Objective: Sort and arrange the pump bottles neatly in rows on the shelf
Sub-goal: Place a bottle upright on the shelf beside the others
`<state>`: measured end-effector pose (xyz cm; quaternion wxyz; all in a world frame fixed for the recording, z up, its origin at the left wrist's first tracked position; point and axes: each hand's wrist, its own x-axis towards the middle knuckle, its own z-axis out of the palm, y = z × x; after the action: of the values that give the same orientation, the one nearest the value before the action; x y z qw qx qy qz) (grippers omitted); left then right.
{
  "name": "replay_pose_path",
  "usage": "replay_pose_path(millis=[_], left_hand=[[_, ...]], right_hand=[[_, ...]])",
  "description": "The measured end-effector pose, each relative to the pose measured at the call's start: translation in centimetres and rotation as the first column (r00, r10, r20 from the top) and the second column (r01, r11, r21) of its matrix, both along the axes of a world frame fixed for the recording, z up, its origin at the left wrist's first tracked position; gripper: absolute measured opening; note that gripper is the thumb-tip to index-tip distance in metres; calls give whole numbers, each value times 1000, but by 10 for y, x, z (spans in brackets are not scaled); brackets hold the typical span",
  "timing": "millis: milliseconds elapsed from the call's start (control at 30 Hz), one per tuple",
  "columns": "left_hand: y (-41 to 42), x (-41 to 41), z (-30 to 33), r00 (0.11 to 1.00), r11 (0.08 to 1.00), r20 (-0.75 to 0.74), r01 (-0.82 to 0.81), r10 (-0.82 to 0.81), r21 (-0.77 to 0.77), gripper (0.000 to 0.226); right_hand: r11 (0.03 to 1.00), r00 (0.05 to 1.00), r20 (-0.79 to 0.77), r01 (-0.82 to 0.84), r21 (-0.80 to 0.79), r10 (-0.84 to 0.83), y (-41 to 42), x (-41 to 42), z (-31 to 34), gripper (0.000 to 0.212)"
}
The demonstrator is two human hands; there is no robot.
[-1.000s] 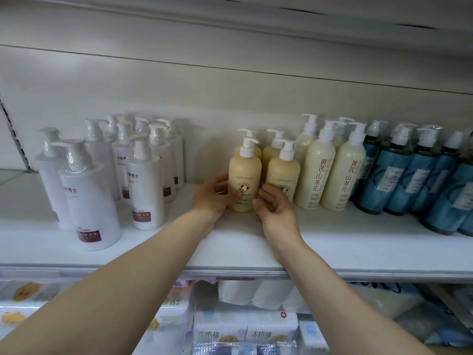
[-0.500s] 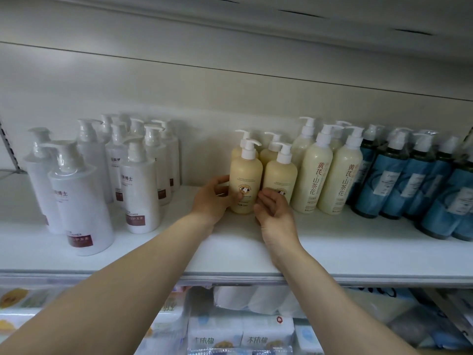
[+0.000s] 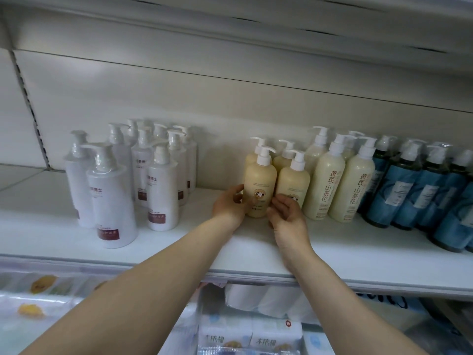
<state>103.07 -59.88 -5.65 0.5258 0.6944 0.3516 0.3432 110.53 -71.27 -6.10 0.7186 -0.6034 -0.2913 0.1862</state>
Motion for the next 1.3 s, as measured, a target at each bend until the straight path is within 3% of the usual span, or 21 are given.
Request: replay_pose_path(millis=[67,133,267,333,500,600,700,1000,1300], left_hand=[[-12,-11,5,999,999,-26,-43,42,-20,52],[-28,-30,13,998,997,40,-45,48,-58,52],[-49,-79,29,984,989,121,-138,131,55,27],[-52,-103,31,950,962,195,-261,242,76,19],[-51,-149,22,842,844,270,-515,466,150,37],[-44,-158,11,872,844,206,-485,445,228,58],[-35,-155,4,900,870,160,-434,406,235,67],[-11,-151,-1,912,905,129,-404,389,130,56],[-12,-152,1,954,949,24,-299,298,102,44]], right_hand=[[1000,1000,15,21,-4,-21,-3,-1,2,34],[997,996,43,72,13,-72,-6,-3,5,31],[992,990,79,114,58,-118,-6,-21,13,27],[997,994,81,66,48,-70,1,-44,16,26],[988,988,24,-153,16,152,30,-102,25,27],[959,954,-102,-283,15,283,46,-123,31,30],[937,931,-110,-350,-5,347,59,-137,27,32],[926,918,-124,-375,41,377,77,-144,14,38],[973,972,-43,-230,3,229,53,-123,13,34]])
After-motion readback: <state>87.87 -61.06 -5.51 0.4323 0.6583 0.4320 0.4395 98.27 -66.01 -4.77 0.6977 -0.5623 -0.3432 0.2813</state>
